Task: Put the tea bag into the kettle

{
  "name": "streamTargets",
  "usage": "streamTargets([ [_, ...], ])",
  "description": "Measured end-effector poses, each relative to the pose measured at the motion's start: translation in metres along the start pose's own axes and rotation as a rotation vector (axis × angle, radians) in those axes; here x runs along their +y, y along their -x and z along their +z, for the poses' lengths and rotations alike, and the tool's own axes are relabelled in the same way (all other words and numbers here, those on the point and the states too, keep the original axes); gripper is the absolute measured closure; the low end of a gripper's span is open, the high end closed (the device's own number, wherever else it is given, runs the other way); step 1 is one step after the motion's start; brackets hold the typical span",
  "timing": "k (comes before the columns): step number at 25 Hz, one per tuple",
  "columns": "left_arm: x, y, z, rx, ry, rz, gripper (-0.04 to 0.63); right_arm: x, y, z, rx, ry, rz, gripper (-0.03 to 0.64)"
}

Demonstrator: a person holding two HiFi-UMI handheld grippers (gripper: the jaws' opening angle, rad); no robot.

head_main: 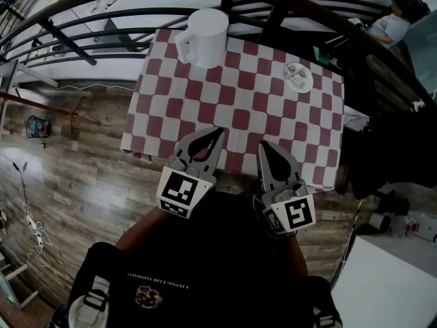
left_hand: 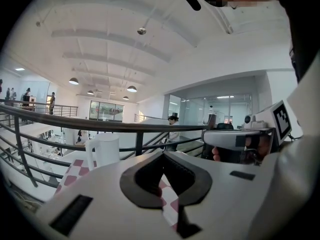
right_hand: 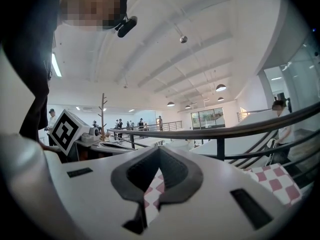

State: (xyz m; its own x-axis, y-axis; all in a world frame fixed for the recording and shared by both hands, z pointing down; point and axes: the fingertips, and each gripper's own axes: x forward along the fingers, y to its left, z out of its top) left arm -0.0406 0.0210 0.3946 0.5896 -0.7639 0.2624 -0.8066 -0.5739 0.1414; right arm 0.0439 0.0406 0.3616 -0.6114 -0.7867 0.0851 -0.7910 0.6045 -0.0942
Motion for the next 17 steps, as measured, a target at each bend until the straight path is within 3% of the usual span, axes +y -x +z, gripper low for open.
streamTargets([
  [17, -0.046, -0.043, -0.001, 0.02, -0.042, 0.028, 0.597, -0.054, 0.024, -0.003, 0.0, -0.032, 0.031, 0.603],
])
